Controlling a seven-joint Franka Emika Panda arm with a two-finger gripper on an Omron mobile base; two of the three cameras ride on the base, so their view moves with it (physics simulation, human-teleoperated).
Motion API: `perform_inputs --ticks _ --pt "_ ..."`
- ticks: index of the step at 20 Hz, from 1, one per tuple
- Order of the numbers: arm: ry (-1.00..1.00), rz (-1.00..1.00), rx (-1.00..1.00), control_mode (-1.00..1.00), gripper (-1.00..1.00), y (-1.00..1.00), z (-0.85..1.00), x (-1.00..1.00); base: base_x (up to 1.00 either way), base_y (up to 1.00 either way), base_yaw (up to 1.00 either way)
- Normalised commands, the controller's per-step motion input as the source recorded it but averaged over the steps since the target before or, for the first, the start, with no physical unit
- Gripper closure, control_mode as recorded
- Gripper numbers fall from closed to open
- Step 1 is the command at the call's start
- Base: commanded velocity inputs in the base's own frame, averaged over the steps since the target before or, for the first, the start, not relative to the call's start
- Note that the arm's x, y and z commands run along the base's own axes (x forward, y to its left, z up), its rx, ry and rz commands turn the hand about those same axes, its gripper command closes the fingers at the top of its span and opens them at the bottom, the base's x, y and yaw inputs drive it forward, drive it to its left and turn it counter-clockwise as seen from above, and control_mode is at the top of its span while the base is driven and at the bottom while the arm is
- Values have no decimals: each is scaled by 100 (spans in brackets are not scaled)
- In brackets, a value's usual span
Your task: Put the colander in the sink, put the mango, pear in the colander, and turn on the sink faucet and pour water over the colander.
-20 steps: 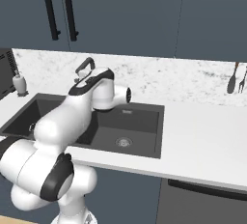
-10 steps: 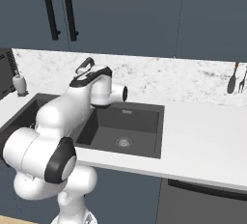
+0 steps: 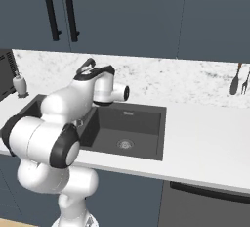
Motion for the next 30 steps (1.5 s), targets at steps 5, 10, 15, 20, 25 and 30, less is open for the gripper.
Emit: perform_inputs --ticks 5,10,15,20,25,30 --pt "0 -3 0 -100 -100 0 -5 33 0 0 0" --pt "0 -2 0 -100 -100 7 -12 16 0 0 0" --pt "0 -2 0 -100 -100 14 -12 8 0 0 0" --pt "0 -1 0 -100 -100 20 -5 5 0 0 0" --pt "0 -2 0 -100 -100 15 -1 9 0 0 0" --pt "0 -3 0 -100 -100 7 -6 14 0 0 0"
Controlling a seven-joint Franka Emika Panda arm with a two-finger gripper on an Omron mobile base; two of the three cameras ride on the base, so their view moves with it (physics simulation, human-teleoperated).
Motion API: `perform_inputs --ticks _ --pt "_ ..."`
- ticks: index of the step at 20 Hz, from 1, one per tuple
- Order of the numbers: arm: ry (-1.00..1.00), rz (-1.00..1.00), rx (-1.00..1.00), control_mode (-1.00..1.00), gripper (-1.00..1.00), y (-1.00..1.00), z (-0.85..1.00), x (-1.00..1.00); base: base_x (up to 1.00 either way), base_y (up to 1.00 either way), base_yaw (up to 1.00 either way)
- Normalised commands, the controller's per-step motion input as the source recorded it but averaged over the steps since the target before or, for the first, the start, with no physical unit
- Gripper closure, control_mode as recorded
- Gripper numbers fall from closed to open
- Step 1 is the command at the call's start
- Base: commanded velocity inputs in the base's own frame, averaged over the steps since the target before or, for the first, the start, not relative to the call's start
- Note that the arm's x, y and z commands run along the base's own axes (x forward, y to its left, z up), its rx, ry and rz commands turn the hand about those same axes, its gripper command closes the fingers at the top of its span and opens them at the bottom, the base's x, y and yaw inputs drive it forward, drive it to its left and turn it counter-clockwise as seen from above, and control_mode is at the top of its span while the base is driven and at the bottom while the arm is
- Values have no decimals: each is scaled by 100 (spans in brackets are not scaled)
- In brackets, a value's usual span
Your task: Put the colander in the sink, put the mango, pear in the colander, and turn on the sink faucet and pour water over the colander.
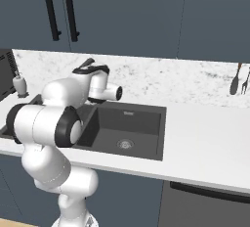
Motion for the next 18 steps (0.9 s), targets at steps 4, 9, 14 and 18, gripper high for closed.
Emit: perform_inputs --ticks 4,9,14,18 --pt "0 -4 0 -100 -100 1 -7 20 0 0 0" --pt "0 -4 0 -100 -100 0 -4 26 0 0 0" --pt "0 -6 0 -100 -100 0 -8 26 0 0 0" --pt "0 -6 0 -100 -100 0 -9 26 0 0 0"
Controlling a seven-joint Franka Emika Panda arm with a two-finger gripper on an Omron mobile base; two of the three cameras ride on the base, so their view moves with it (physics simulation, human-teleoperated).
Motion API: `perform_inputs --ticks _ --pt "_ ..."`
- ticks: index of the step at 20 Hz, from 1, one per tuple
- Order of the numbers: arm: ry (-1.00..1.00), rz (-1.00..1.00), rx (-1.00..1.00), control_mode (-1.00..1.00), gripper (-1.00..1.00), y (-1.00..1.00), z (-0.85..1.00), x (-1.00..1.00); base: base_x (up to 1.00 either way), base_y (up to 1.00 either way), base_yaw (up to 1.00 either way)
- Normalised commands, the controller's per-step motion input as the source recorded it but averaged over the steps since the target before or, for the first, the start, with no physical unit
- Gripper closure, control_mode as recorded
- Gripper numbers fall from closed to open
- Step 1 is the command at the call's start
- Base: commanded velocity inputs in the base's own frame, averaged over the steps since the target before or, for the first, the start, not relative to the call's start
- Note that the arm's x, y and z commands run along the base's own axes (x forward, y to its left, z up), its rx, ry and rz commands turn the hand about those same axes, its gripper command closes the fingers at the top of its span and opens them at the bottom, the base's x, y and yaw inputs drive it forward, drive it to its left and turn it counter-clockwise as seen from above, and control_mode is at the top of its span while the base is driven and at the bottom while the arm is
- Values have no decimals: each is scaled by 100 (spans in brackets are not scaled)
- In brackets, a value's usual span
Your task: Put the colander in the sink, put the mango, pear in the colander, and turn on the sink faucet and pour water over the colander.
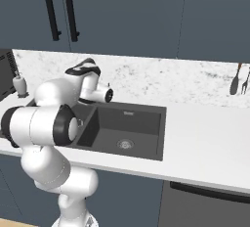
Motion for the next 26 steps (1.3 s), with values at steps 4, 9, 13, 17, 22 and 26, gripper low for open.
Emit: perform_inputs --ticks 4,9,13,17,22,26 --pt "0 -5 0 -100 -100 0 -4 33 0 0 0" --pt "0 -5 0 -100 -100 -2 -2 35 0 0 0" --pt "0 -5 0 -100 -100 -3 -3 32 0 0 0" --pt "0 -5 0 -100 -100 -7 -1 33 0 0 0" --pt "1 -4 0 -100 -100 -13 0 36 0 0 0" --pt "3 -3 1 -100 -100 -18 0 33 0 0 0"
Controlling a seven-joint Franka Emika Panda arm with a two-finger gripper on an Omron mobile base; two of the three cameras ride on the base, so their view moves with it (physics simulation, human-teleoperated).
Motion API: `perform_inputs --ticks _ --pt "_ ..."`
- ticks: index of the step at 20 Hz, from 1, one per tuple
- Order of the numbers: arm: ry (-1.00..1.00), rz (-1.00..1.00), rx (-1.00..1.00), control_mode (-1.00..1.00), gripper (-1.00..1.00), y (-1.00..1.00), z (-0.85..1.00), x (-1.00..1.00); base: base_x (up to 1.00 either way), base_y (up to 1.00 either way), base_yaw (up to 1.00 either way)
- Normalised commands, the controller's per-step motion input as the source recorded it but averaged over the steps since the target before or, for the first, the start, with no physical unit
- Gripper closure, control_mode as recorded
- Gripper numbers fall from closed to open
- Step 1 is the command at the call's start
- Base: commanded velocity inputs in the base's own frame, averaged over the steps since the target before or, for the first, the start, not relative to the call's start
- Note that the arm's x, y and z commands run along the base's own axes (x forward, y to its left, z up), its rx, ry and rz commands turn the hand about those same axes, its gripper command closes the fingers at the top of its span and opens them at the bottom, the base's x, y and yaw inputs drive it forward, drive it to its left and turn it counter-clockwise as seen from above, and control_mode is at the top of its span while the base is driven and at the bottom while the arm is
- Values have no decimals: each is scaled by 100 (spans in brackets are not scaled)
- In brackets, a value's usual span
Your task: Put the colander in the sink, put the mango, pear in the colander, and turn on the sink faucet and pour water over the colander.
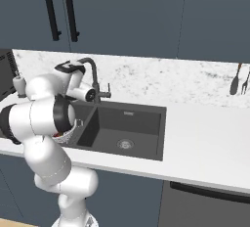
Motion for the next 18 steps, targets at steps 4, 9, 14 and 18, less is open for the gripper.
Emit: perform_inputs --ticks 4,9,14,18 --pt "4 -1 3 -100 -100 -21 0 25 0 0 0" --pt "5 0 4 -100 -100 -30 0 19 0 0 0" --pt "7 0 3 -100 -100 -34 0 22 0 0 0" --pt "10 0 1 -100 -100 -28 0 26 0 0 0"
